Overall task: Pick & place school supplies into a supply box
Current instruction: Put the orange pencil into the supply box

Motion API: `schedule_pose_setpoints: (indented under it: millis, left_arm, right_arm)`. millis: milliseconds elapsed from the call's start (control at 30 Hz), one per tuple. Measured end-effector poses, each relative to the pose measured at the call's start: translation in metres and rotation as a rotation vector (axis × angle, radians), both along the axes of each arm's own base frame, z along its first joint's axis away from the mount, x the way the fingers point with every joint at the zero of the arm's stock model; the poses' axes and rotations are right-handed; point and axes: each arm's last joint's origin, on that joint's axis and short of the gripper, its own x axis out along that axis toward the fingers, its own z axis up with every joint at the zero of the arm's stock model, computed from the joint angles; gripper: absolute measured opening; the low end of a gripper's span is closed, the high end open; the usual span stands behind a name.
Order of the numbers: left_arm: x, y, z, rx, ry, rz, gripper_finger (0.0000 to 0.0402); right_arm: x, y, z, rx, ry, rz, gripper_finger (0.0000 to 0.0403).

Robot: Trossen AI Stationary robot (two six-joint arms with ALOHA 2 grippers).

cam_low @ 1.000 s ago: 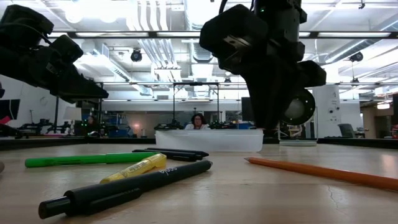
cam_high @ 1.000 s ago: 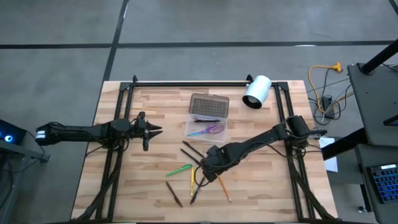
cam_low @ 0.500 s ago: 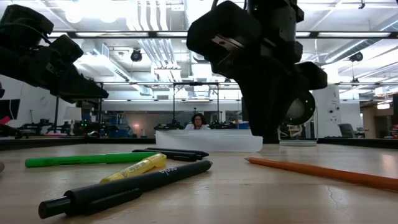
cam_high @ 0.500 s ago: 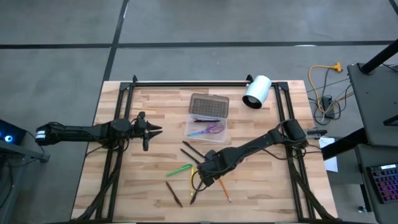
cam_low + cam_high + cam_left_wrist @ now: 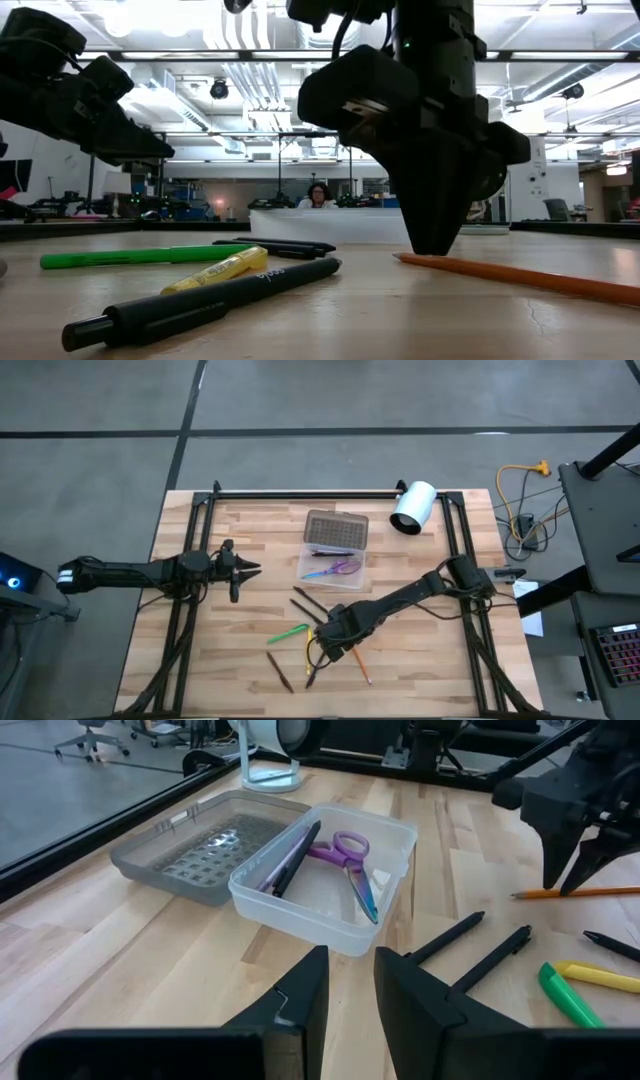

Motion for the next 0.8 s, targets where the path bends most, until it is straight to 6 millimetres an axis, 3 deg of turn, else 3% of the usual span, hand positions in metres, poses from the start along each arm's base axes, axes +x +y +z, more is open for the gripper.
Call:
schedule_pose_setpoints:
  millis: [533, 800]
  left_arm:
    - [0.0000, 0.0000, 0.0000, 0.000, 0.000, 0.000, 0.0069]
    - [0.0000, 0.0000, 0.0000, 0.000, 0.000, 0.000, 0.0069]
  right_arm:
    - [0.0006, -0.0071, -0.0063, 0.010, 0.027, 0.019, 0.0067]
    - [-0.0003, -0.0089, -0.0071, 0.009, 0.032, 0.067, 0.0016]
